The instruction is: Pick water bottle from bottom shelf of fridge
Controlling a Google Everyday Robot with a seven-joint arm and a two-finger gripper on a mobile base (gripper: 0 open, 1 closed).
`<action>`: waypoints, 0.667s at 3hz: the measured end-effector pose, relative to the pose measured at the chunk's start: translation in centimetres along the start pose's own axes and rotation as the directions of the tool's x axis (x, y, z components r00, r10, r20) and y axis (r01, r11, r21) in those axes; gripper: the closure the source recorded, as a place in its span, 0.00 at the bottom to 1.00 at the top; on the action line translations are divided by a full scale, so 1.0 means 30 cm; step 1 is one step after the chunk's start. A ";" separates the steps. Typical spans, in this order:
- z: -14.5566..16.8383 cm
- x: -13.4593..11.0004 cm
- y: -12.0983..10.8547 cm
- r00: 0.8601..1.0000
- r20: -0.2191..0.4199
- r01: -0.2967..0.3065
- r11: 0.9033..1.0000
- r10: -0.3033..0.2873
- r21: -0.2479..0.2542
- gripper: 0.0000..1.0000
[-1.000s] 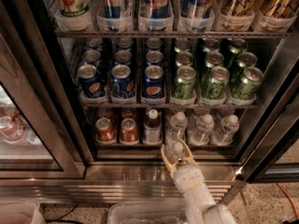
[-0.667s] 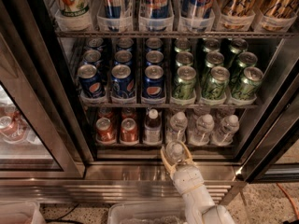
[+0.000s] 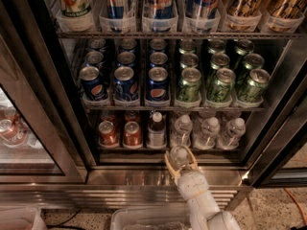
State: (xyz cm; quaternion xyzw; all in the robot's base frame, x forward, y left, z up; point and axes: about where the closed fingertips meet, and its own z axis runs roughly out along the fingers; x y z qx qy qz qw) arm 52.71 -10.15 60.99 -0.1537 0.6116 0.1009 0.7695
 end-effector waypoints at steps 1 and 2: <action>-0.007 0.014 0.005 1.000 0.000 -0.002 1.000 0.002 -0.002 1.00; -0.010 0.029 0.007 1.000 0.000 -0.002 1.000 0.002 -0.003 1.00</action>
Offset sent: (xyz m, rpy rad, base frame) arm -0.0689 -0.0422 0.0895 -0.4296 0.0591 0.1963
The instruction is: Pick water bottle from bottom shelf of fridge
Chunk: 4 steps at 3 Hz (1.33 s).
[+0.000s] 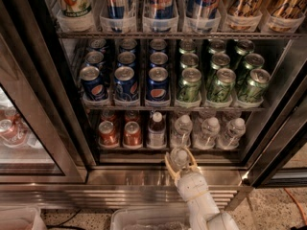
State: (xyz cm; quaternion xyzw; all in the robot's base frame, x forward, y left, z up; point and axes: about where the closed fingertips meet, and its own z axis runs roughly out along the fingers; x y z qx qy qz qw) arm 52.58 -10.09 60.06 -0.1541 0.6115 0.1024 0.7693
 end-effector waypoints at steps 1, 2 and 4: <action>-0.006 0.028 0.004 1.000 0.000 0.000 1.000 0.000 0.000 1.00; -0.006 0.028 0.004 1.000 0.000 0.000 1.000 0.000 0.000 1.00; -0.019 0.084 0.012 1.000 0.000 -0.001 1.000 0.001 -0.002 1.00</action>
Offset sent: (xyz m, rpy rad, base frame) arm -0.1319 -0.0360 0.1251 -0.5510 0.1781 0.2037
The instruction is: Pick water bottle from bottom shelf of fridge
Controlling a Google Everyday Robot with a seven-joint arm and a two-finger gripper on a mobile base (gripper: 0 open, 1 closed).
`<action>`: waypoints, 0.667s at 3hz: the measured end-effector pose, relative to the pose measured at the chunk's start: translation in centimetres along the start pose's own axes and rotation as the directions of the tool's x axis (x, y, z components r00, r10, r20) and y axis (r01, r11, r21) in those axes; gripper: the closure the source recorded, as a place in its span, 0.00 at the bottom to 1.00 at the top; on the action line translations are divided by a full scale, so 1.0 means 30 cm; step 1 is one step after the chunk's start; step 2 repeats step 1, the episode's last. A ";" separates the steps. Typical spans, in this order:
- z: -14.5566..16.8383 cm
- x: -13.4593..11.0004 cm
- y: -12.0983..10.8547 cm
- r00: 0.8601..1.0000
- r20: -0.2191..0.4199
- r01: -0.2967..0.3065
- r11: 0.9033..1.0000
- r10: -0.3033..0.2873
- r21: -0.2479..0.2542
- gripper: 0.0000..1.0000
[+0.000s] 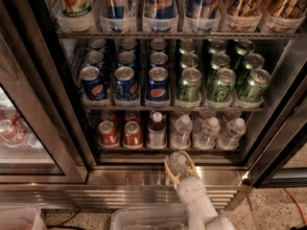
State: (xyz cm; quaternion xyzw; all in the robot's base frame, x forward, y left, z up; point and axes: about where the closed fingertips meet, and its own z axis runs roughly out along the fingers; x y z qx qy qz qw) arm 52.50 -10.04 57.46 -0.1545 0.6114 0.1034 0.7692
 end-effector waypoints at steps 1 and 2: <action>0.000 0.000 0.000 1.000 0.000 0.000 1.000 0.000 0.000 1.00; 0.000 0.000 0.000 1.000 0.000 0.000 1.000 0.000 0.000 1.00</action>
Offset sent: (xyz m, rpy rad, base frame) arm 0.0000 0.0000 0.0000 0.0000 0.0000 0.0000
